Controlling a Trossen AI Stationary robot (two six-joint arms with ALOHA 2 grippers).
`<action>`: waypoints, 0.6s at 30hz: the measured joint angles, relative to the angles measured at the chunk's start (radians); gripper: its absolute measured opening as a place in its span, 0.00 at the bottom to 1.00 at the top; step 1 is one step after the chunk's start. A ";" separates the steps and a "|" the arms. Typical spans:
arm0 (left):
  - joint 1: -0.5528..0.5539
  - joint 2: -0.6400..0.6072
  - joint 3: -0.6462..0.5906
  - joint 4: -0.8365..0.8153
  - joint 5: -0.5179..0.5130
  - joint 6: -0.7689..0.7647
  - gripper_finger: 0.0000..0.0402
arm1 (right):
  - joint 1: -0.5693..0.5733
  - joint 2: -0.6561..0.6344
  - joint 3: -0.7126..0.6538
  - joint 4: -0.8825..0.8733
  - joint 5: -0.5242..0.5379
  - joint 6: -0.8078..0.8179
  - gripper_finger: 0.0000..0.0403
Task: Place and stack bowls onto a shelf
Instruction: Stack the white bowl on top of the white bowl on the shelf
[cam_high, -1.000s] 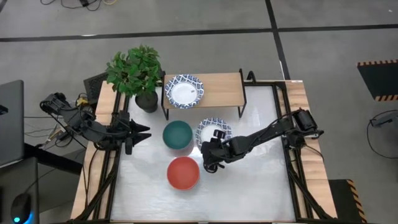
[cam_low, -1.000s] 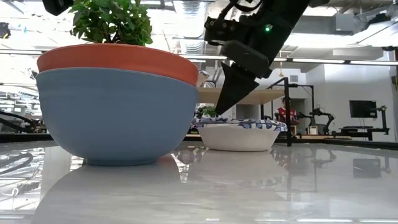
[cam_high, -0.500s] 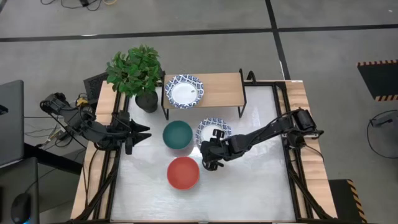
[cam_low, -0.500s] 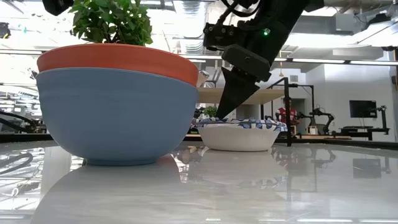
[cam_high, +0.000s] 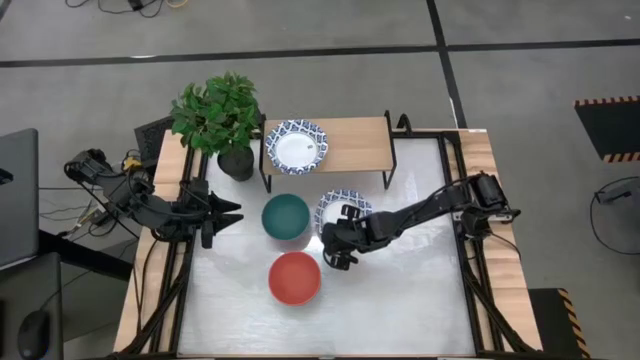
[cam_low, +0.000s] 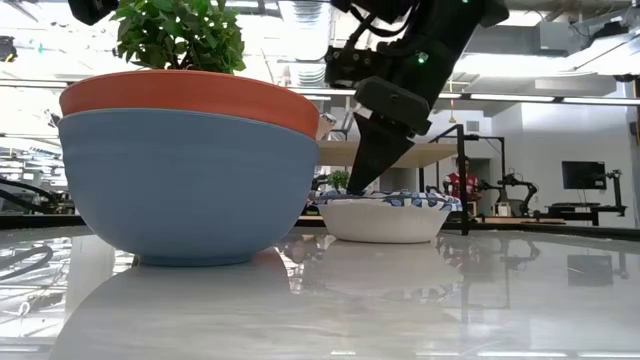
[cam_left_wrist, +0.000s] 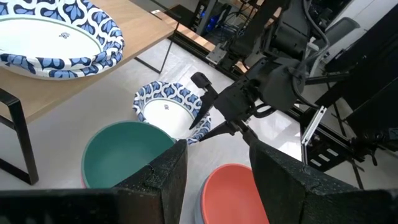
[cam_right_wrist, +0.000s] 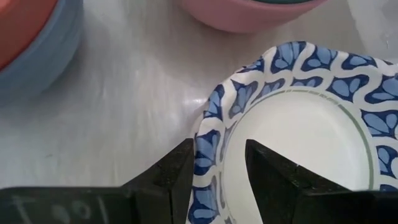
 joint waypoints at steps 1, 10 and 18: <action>0.000 0.000 0.000 0.000 0.000 0.000 0.39 | -0.001 0.000 0.000 0.000 0.000 0.000 0.42; 0.000 0.000 0.000 0.000 0.000 -0.001 0.39 | -0.020 0.000 0.000 -0.003 -0.049 0.000 0.30; 0.000 0.000 0.000 0.000 0.000 0.000 0.39 | -0.026 0.000 0.000 -0.029 -0.084 0.000 0.05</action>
